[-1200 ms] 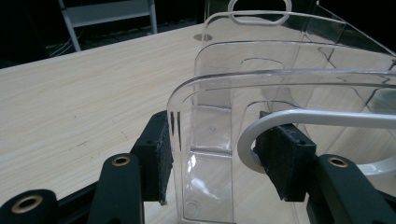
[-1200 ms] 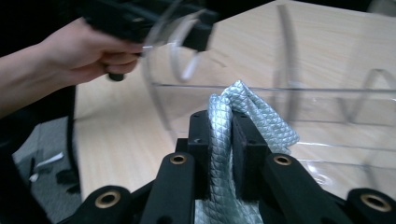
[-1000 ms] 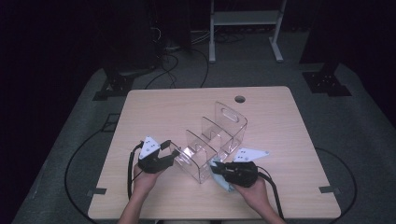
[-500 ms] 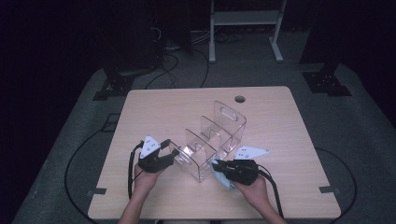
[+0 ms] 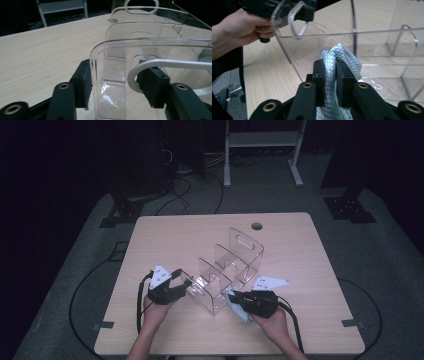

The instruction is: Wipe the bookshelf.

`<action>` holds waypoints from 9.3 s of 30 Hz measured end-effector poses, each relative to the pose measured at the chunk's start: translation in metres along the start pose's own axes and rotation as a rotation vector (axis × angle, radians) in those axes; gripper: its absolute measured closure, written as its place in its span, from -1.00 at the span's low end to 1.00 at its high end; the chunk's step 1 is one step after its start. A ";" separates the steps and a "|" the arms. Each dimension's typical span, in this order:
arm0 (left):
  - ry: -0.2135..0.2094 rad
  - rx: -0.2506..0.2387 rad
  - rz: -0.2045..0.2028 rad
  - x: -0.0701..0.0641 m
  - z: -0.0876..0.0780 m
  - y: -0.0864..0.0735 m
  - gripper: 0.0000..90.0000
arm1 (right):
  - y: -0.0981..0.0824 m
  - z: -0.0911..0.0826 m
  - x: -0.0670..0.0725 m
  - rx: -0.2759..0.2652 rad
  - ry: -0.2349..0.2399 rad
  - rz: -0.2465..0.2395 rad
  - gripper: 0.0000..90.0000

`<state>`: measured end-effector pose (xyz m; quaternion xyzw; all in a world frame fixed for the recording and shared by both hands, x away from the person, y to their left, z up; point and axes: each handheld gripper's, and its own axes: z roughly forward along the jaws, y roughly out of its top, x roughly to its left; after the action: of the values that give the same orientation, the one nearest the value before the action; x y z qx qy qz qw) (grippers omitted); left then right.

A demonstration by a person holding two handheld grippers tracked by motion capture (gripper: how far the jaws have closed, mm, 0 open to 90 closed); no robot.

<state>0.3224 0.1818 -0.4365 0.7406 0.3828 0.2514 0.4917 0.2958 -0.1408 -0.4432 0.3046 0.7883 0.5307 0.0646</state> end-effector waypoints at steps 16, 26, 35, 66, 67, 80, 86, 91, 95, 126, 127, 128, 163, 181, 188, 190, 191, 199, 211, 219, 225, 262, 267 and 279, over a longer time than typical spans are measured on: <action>-0.021 -0.011 -0.004 0.002 0.000 0.000 0.05 | 0.003 0.006 0.006 0.011 0.006 -0.018 0.76; -0.063 -0.023 -0.003 0.015 -0.007 -0.004 0.05 | 0.011 -0.028 -0.015 -0.067 -0.038 0.023 0.76; 0.009 -0.021 -0.011 0.013 -0.002 -0.003 0.05 | 0.076 -0.031 -0.066 -0.020 -0.134 0.018 0.76; -0.063 -0.021 0.020 0.002 -0.001 -0.004 0.07 | 0.054 -0.046 -0.049 0.046 -0.100 0.040 0.78; -0.062 -0.022 0.020 0.002 -0.001 -0.004 0.07 | 0.054 -0.047 -0.048 0.046 -0.097 0.045 0.78; -0.059 -0.026 0.015 -0.001 -0.001 -0.005 0.07 | 0.069 -0.037 -0.048 0.069 -0.111 0.027 0.78; -0.055 -0.026 0.013 -0.002 -0.001 -0.005 0.08 | 0.064 -0.048 -0.038 0.099 -0.129 -0.023 0.78; -0.051 -0.028 0.005 -0.002 -0.001 -0.006 0.08 | 0.068 -0.036 -0.046 0.092 -0.116 0.013 0.78; -0.047 -0.028 -0.003 -0.002 0.000 -0.005 0.08 | 0.068 -0.037 -0.042 0.091 -0.127 -0.006 0.78; -0.043 -0.032 0.007 -0.009 0.000 -0.005 0.08 | 0.068 -0.036 -0.040 0.106 -0.177 -0.032 0.78; -0.043 -0.032 0.008 -0.009 0.000 -0.005 0.08 | 0.069 -0.034 -0.043 0.105 -0.172 -0.025 0.78; -0.042 -0.033 0.003 -0.009 0.000 -0.006 0.08 | 0.071 -0.030 -0.045 0.103 -0.167 -0.013 0.78; -0.029 -0.036 -0.005 -0.014 0.000 -0.006 0.07 | 0.079 -0.016 -0.048 0.084 -0.194 0.003 0.78; -0.023 -0.035 -0.010 -0.015 0.001 -0.005 0.07 | 0.085 -0.009 -0.048 0.096 -0.203 -0.007 0.78; -0.018 -0.035 -0.007 -0.016 0.001 -0.005 0.07 | 0.083 -0.015 -0.045 0.102 -0.204 -0.014 0.78; -0.018 -0.036 -0.004 -0.016 0.001 -0.005 0.08 | 0.083 -0.014 -0.046 0.105 -0.203 -0.013 0.78; -0.017 -0.037 -0.002 -0.016 0.001 -0.005 0.08 | 0.084 -0.012 -0.047 0.103 -0.203 -0.006 0.78; -0.016 -0.035 -0.007 -0.016 0.001 -0.005 0.07 | 0.096 0.005 -0.053 0.118 -0.210 0.004 0.78; -0.011 -0.032 0.000 -0.017 0.000 -0.005 0.07 | 0.101 0.014 -0.056 0.118 -0.220 0.010 0.78; -0.008 -0.032 0.001 -0.018 0.001 -0.005 0.07 | 0.102 0.012 -0.054 0.134 -0.218 0.005 0.78; -0.011 -0.033 -0.004 -0.019 0.001 -0.005 0.07 | 0.106 0.017 -0.057 0.148 -0.222 0.021 0.78; -0.008 -0.033 -0.013 -0.020 0.002 -0.006 0.04 | 0.085 -0.032 -0.033 0.085 -0.181 -0.001 0.77; -0.007 -0.030 -0.009 -0.020 0.002 -0.006 0.02 | 0.069 -0.036 -0.010 0.069 -0.102 -0.011 0.77; -0.009 -0.032 -0.003 -0.020 0.002 -0.005 0.06 | 0.058 -0.020 0.018 0.087 -0.040 -0.052 0.77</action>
<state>0.3104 0.1656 -0.4421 0.7333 0.3776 0.2536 0.5054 0.2964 -0.1326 -0.3802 0.2969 0.8170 0.4877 0.0810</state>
